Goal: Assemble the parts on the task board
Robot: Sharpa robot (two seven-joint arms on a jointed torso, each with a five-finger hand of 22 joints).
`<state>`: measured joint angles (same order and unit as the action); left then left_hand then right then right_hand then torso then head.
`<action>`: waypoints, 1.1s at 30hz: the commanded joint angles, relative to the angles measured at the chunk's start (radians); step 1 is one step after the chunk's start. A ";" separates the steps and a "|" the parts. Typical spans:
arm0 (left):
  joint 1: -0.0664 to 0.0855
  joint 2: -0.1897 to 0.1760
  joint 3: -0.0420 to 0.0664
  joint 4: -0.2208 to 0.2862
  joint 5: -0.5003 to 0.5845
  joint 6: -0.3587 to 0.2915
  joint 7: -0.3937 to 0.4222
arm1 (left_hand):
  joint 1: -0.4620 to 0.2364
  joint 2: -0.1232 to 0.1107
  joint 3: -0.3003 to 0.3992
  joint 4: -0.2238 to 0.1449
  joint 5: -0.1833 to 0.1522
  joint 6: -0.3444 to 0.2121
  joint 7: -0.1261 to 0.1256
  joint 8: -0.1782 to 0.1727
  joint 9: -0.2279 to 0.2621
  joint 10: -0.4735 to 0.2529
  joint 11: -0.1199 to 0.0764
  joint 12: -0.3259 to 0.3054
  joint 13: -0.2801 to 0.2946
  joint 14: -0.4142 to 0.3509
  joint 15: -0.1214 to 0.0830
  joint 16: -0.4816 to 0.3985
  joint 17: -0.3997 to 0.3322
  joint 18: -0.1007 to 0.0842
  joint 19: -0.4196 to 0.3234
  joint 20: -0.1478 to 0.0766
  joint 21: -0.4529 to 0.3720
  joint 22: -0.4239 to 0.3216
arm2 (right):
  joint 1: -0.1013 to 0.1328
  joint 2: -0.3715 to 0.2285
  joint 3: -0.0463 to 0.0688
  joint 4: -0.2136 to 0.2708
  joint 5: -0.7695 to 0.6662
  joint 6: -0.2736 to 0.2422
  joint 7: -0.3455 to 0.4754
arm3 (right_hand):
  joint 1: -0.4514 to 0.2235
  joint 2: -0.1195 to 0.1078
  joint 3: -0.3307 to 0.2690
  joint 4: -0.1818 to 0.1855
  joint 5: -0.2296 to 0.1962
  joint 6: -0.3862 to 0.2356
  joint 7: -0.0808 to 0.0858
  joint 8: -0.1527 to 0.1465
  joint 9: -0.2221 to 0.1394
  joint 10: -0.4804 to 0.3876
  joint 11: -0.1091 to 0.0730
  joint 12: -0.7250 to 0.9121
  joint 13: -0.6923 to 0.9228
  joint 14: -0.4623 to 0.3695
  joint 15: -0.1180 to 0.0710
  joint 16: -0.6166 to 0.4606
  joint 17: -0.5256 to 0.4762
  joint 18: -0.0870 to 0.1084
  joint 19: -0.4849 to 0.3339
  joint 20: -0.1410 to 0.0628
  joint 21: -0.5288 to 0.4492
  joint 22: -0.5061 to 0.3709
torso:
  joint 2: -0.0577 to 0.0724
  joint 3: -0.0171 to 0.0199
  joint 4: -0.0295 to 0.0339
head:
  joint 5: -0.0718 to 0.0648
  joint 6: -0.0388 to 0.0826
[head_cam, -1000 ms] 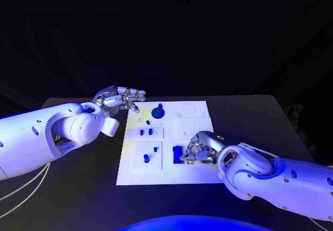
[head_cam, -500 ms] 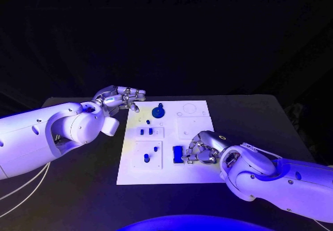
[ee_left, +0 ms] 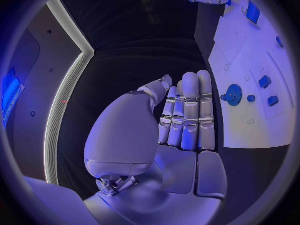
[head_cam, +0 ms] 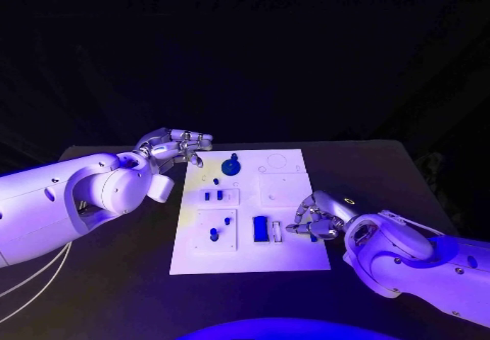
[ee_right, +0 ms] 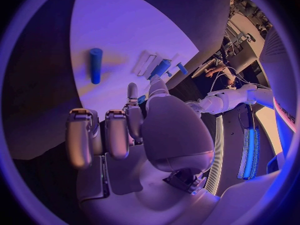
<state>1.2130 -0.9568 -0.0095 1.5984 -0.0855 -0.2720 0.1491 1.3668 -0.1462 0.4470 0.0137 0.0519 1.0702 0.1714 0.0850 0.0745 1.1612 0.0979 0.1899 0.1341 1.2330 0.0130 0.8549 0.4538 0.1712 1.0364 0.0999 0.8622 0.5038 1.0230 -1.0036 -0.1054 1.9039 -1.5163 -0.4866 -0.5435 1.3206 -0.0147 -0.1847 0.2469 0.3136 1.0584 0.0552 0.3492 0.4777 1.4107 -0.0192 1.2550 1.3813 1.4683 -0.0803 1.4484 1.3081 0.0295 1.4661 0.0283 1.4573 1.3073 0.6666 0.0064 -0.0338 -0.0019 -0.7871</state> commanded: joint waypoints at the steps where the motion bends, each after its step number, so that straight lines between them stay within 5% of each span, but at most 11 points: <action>1: 0.001 0.001 0.000 0.002 0.005 0.009 0.005 | 0.001 0.003 -0.004 -0.001 -0.001 -0.004 -0.001 -0.002 -0.001 -0.007 -0.002 0.004 0.001 -0.002 0.003 -0.005 -0.002 0.014 0.002 0.007 -0.007 -0.001 | 0.004 -0.033 0.000 0.011 0.010 -0.024 0.024 | 0.020 0.007 -0.001 -0.003 0.009 -0.017 0.005 -0.017 -0.008 -0.006 0.005 -0.005 -0.070 0.058 0.003 -0.005 0.048 -0.005 0.059 0.004 -0.002 0.231 | 0.000 0.0003 -0.0020 | -0.007 0.002; 6: 0.001 0.001 0.000 0.002 0.005 0.009 0.005 | 0.001 0.003 -0.004 -0.001 -0.001 -0.004 -0.001 -0.002 -0.001 -0.007 -0.002 0.004 0.001 -0.002 0.003 -0.005 -0.002 0.014 0.002 0.007 -0.007 -0.001 | 0.007 -0.084 -0.001 0.018 0.009 -0.001 0.026 | 0.045 0.028 0.002 -0.004 0.029 -0.019 0.012 -0.050 -0.027 0.001 0.010 0.001 -0.064 0.061 0.008 0.001 0.059 -0.008 0.064 0.009 0.011 0.235 | 0.001 0.0006 -0.0029 | -0.019 0.005; 16: 0.001 0.003 -0.001 0.002 0.005 0.012 0.004 | 0.002 0.003 -0.005 -0.001 -0.001 -0.006 0.000 -0.002 -0.001 -0.008 -0.001 0.005 0.001 -0.002 0.003 -0.005 -0.002 0.014 0.003 0.007 -0.008 -0.002 | 0.001 -0.112 -0.004 0.007 -0.038 0.033 -0.003 | 0.048 0.036 -0.006 0.006 0.035 0.012 0.007 -0.065 -0.038 0.010 0.007 0.006 -0.058 0.064 0.006 0.010 0.073 -0.011 0.071 0.010 0.028 0.239 | 0.001 0.0012 0.0001 | -0.038 0.004; 33: 0.001 0.002 -0.001 0.002 0.005 0.014 0.001 | 0.002 0.003 -0.005 -0.001 -0.001 -0.006 0.000 -0.002 -0.001 -0.008 -0.001 0.005 0.001 -0.002 0.003 -0.005 -0.002 0.014 0.003 0.007 -0.008 -0.002 | -0.032 -0.075 -0.006 -0.028 -0.043 0.070 -0.032 | 0.037 0.033 -0.021 0.022 0.040 0.034 0.002 -0.069 -0.040 0.011 0.004 0.003 -0.059 0.064 0.004 0.011 0.075 -0.011 0.070 0.008 0.027 0.239 | 0.001 -0.0004 0.0005 | -0.034 -0.005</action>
<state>1.2130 -0.9561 -0.0112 1.5979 -0.0854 -0.2717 0.1479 1.3668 -0.1462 0.4470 0.0137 0.0519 1.0703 0.1713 0.0850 0.0747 1.1613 0.0978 0.1898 0.1339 1.2330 0.0130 0.8549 0.4523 0.1712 1.0400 0.1035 0.8576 0.5026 0.9927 -1.0812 -0.1115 1.8775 -1.5433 -0.4448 -0.5620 1.3651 0.0218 -0.2027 0.2649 0.3482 1.0864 0.0570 0.2858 0.4393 1.4081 -0.0092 1.2643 1.4682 1.4683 -0.0801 1.4528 1.3077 0.0296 1.4661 0.0283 1.4819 1.3077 0.6678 0.0062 -0.0324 -0.0373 -0.7910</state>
